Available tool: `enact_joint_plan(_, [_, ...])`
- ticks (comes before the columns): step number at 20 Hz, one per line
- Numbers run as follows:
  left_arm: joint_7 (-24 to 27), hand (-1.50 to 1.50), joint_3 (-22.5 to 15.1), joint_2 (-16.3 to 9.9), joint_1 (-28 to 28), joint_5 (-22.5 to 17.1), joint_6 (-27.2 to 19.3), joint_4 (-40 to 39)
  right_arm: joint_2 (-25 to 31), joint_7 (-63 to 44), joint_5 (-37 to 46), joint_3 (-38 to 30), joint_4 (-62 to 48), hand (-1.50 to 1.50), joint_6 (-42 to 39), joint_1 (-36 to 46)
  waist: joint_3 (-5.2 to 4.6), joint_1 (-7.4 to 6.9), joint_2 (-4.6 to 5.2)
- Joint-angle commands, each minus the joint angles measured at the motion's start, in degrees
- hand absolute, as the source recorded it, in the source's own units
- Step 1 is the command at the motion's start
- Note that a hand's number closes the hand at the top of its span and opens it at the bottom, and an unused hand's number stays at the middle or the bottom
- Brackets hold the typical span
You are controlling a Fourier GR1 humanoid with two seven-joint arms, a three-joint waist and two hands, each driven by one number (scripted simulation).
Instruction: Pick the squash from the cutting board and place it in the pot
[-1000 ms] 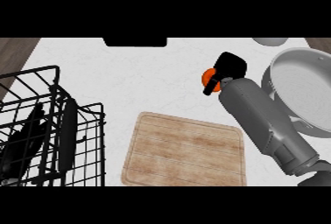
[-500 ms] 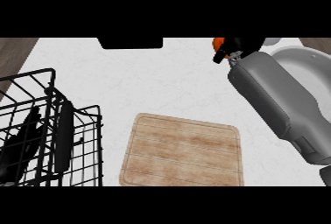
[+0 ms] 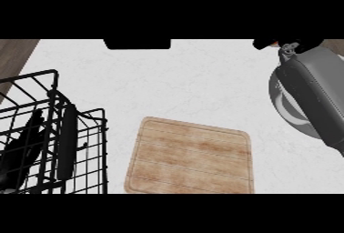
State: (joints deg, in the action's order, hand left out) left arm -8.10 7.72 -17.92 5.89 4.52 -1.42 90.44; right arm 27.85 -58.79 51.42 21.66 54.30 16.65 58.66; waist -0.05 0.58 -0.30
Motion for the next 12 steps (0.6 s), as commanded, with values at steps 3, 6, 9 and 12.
enact_joint_plan(3, [-3.49,0.0,-2.19,2.4,-4.5,2.47,-2.22,1.64,4.72,2.14,-0.31,-7.1,2.33,1.5,3.19,-3.62,0.07,-0.25,0.24])
enact_joint_plan(6, [-1.17,0.0,-0.68,1.44,-3.25,1.04,-0.05,0.88,8.39,7.04,-2.79,-10.08,6.61,1.5,3.76,-9.8,0.07,0.06,0.11])
enact_joint_plan(9, [-1.93,0.0,-0.51,1.49,-7.55,2.23,-0.86,-1.84,9.17,16.22,-3.87,-13.71,-4.3,1.5,7.58,-7.78,0.09,-0.78,0.64])
enact_joint_plan(12, [0.63,0.0,-0.96,2.81,-5.09,2.46,-0.72,-1.79,10.86,22.84,-6.27,-17.66,-10.68,1.5,8.87,-7.16,0.09,-1.25,0.7])
